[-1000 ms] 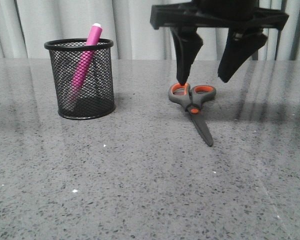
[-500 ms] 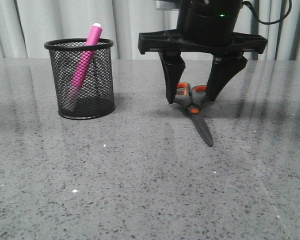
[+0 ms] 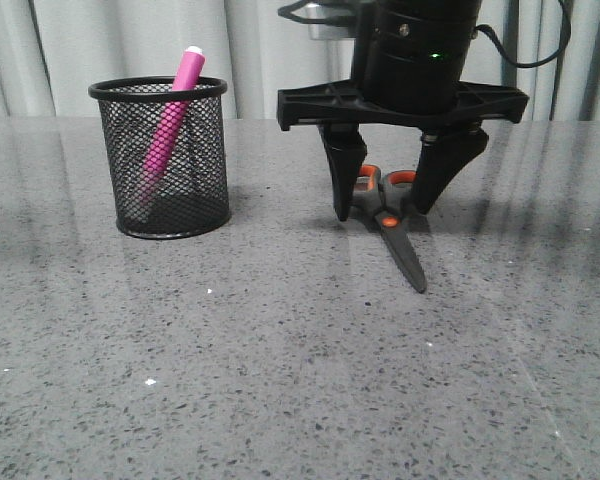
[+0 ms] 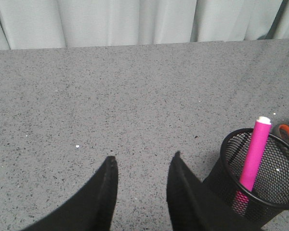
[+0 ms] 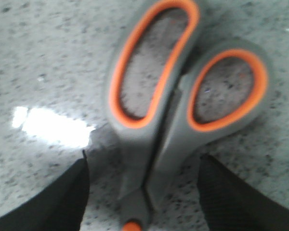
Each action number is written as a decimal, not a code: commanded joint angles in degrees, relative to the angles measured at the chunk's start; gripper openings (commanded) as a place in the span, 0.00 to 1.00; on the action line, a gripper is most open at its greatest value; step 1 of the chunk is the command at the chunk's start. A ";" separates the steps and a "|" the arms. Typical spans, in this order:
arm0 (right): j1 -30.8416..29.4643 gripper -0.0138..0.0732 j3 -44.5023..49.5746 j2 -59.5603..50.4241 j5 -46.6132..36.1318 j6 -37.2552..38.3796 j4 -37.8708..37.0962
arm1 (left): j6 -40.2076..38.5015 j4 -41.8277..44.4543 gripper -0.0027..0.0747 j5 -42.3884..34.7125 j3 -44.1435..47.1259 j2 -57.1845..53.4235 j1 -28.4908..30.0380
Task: Put pen and scissors into bin
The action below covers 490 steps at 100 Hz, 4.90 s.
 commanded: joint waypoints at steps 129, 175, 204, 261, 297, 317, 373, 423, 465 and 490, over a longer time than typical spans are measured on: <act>1.52 0.07 8.94 -21.48 -35.13 0.68 -3.40 | -0.50 -2.14 0.33 -2.34 -1.53 -1.16 0.01; 6.00 0.07 16.58 -17.10 -81.37 0.68 -11.10 | -0.50 -2.14 0.33 -2.38 -1.53 -1.16 0.01; 6.24 0.07 16.58 -10.91 -93.84 0.68 -13.34 | -0.50 -2.14 0.33 -2.38 -1.53 -1.16 0.01; 5.80 0.07 22.85 -8.61 -98.96 0.68 -13.12 | -0.50 -2.03 0.33 -2.38 -1.53 -1.16 0.01; 5.87 0.07 23.24 -7.03 -98.78 0.68 -13.12 | -0.50 -2.03 0.33 -2.23 -1.53 -1.16 0.01; 5.87 0.07 24.37 -7.03 -97.77 0.68 -13.58 | -0.50 -2.03 0.33 -2.44 -1.53 -1.16 0.01; 5.61 0.47 24.85 -7.03 -98.13 0.68 -13.58 | -0.50 -2.03 0.33 -2.57 -1.53 -1.16 0.01; 1.97 0.49 24.85 -11.23 -107.08 0.68 -13.58 | -0.50 -1.94 0.33 -2.57 -1.53 -1.16 0.01; -11.39 0.09 33.56 -31.21 -91.96 0.22 -13.05 | -0.50 -1.94 0.01 -8.59 -0.89 -4.92 0.01; -21.19 0.09 45.57 -45.97 -89.68 -2.91 -13.05 | -0.50 -1.94 0.01 -22.80 8.55 -14.60 0.01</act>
